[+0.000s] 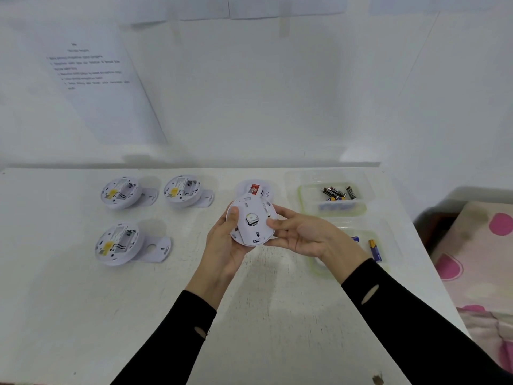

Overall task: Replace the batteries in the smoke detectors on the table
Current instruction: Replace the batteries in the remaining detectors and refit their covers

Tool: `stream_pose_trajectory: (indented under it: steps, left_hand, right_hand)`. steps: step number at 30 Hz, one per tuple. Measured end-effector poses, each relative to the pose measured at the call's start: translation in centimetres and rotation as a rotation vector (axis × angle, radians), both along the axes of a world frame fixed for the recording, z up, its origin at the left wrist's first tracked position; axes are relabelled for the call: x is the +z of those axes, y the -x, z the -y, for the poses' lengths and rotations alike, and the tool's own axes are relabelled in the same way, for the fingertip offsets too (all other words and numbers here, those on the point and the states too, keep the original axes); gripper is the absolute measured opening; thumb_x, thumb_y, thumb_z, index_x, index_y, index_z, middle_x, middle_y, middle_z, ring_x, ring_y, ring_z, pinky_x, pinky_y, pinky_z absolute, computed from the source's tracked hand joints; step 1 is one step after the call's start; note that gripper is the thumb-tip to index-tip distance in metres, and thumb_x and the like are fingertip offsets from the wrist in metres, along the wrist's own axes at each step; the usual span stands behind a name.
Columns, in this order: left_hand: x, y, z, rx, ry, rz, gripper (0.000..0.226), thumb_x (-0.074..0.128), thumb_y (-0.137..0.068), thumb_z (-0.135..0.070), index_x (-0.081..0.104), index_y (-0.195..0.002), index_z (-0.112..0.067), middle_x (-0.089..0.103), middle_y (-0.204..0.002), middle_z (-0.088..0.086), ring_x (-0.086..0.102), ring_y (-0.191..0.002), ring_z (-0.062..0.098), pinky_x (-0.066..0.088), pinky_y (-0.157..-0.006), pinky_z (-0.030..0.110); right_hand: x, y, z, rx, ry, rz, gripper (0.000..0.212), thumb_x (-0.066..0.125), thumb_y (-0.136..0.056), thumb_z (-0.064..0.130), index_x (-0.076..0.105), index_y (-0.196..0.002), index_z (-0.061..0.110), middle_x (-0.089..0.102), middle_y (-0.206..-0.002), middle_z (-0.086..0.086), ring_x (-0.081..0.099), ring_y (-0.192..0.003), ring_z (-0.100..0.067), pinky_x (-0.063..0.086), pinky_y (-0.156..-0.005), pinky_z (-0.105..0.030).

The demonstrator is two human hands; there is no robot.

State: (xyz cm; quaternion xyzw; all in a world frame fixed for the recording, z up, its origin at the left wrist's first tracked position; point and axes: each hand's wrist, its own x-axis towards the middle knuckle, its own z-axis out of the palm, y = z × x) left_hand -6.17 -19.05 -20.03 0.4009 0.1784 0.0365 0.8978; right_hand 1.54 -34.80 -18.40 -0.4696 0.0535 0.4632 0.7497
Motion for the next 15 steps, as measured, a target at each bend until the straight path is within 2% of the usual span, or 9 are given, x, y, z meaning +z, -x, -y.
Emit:
stream_pose_trajectory:
  steps: [3,4,8,10,12,15]
  left_hand:
    - [0.2,0.0,0.0,-0.006,-0.011,-0.005,0.077,0.077,-0.077,-0.04,0.05,-0.14,-0.005,0.059,-0.135,0.021,0.055,-0.125,0.041,0.058,-0.08,0.051]
    - [0.1,-0.1,0.0,-0.004,-0.025,-0.009,0.077,0.077,-0.077,-0.042,0.05,-0.14,-0.006,0.06,-0.135,0.02,0.056,-0.125,0.04,0.057,-0.082,0.052]
    - [-0.8,-0.4,-1.0,-0.079,-0.151,-0.024,0.049,0.051,-0.098,-0.044,0.05,-0.142,-0.021,0.056,-0.142,0.009,0.053,-0.131,0.031,0.048,-0.102,0.054]
    - [-0.3,-0.3,-1.8,-0.16,-0.187,-0.108,0.051,0.042,-0.096,-0.058,0.056,-0.136,-0.029,0.057,-0.14,0.002,0.055,-0.127,0.024,0.051,-0.099,0.045]
    - [0.2,-0.3,-2.8,-0.208,-0.193,-0.203,0.058,0.037,-0.092,-0.066,0.061,-0.131,-0.03,0.057,-0.134,0.003,0.055,-0.117,0.022,0.051,-0.092,0.037]
    - [0.3,0.1,-4.0,-0.215,-0.196,-0.238,0.05,0.038,-0.098,-0.056,0.06,-0.128,-0.023,0.059,-0.129,0.006,0.06,-0.104,0.021,0.055,-0.086,0.03]
  right_hand:
    - [-0.2,0.2,0.0,-0.005,-0.014,0.021,0.044,0.062,-0.085,-0.006,0.059,-0.125,0.014,0.068,-0.118,-0.013,0.067,-0.103,-0.029,0.054,-0.088,-0.047]
    - [-0.2,0.3,0.0,-0.009,-0.018,0.033,0.046,0.062,-0.085,-0.006,0.058,-0.126,0.014,0.067,-0.12,-0.013,0.066,-0.105,-0.03,0.054,-0.088,-0.046]
    - [-0.1,0.8,0.0,-0.093,-0.029,0.176,0.048,0.066,-0.084,-0.004,0.059,-0.127,0.017,0.067,-0.121,-0.014,0.067,-0.105,-0.026,0.054,-0.092,-0.043]
    - [-0.2,1.5,0.0,-0.133,0.016,0.326,0.046,0.066,-0.086,-0.003,0.061,-0.124,0.022,0.066,-0.122,-0.013,0.065,-0.109,-0.026,0.052,-0.095,-0.04]
    - [-0.5,2.3,-0.2,-0.136,0.074,0.523,0.042,0.064,-0.088,-0.003,0.063,-0.118,0.025,0.066,-0.123,-0.004,0.061,-0.112,-0.022,0.051,-0.09,-0.03]
    - [-1.7,3.8,-0.6,-0.085,0.119,0.74,0.041,0.058,-0.089,-0.009,0.066,-0.104,0.029,0.059,-0.122,0.029,0.053,-0.119,-0.004,0.045,-0.093,-0.015]
